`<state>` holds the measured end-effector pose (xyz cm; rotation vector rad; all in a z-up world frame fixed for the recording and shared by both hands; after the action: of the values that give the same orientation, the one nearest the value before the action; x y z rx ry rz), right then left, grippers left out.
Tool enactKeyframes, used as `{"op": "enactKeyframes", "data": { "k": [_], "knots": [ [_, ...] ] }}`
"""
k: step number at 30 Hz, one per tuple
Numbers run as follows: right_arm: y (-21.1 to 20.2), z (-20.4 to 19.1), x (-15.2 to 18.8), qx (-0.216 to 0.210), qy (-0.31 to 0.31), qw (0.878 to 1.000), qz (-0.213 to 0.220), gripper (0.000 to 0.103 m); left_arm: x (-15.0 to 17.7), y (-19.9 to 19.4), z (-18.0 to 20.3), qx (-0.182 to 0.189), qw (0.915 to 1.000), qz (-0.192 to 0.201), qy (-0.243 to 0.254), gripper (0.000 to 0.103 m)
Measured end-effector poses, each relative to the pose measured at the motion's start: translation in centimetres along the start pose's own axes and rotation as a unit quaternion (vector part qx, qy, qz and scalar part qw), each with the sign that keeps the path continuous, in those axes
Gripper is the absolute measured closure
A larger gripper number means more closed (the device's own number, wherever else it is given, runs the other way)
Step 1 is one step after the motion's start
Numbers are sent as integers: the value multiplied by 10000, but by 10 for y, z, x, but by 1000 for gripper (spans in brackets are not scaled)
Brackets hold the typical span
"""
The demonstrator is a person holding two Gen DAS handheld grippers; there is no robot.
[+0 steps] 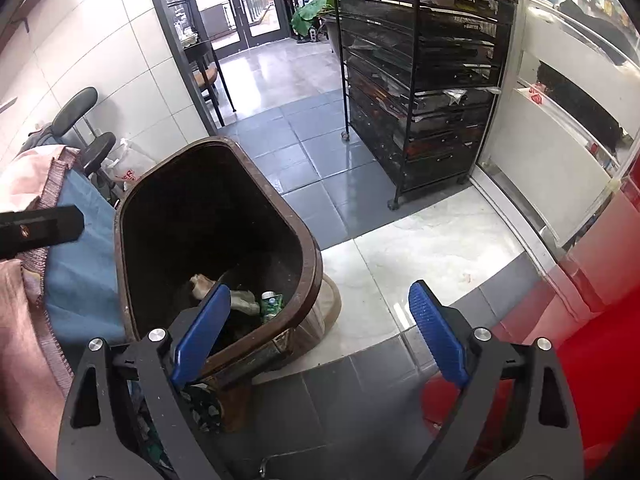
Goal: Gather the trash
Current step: 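Move the paper bag with the left gripper over the bin and release it, then return both tools to the table and grasp the purple yogurt cup with the left gripper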
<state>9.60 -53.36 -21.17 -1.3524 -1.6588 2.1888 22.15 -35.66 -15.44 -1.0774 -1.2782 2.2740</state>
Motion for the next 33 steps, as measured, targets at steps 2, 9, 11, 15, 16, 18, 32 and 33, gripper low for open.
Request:
{"op": "enactKeyframes", "data": {
  "k": [2, 9, 11, 15, 16, 18, 32, 33],
  "knots": [
    [-4, -1, -1, -39, 0, 10000, 29, 13, -3, -11, 2, -7, 9999, 163, -45, 15],
    [-30, -20, -7, -383, -121, 9992, 86, 13, 0, -71, 12, -29, 9954, 952, 73, 9],
    [-42, -29, -11, -560, -146, 9982, 143, 13, 7, -86, 12, -47, 9939, 1101, 68, 8],
    [-66, -54, -18, -848, -335, 9953, 312, 13, 25, -108, 9, -139, 9923, 1224, 116, 8],
    [-72, -62, -19, -936, -405, 9942, 355, 13, 29, -115, 7, -184, 9918, 1264, 112, 8],
    [-83, -78, -20, -1070, -558, 9917, 436, 12, 38, -128, 3, -350, 9896, 1389, 123, 8],
    [-176, -206, -14, -2752, -1810, 9425, 567, 12, 112, -219, -72, -1349, 9642, 2137, -801, 7],
    [-181, -215, -12, -2895, -1891, 9370, 490, 12, 117, -225, -79, -1383, 9622, 2176, -878, 7]
  ]
}}
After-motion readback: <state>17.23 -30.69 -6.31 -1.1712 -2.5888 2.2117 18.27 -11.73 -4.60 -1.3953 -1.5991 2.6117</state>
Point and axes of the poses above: each gripper's, at about its wrist camera, not at the fingertips, and y roughly the way its jaws point, z to its right, x to its underside, the point moved 7 cm from there along y, roughly the way its jaws point, and after that the axes turned 12 degrees about x, right-handed, at the moved point
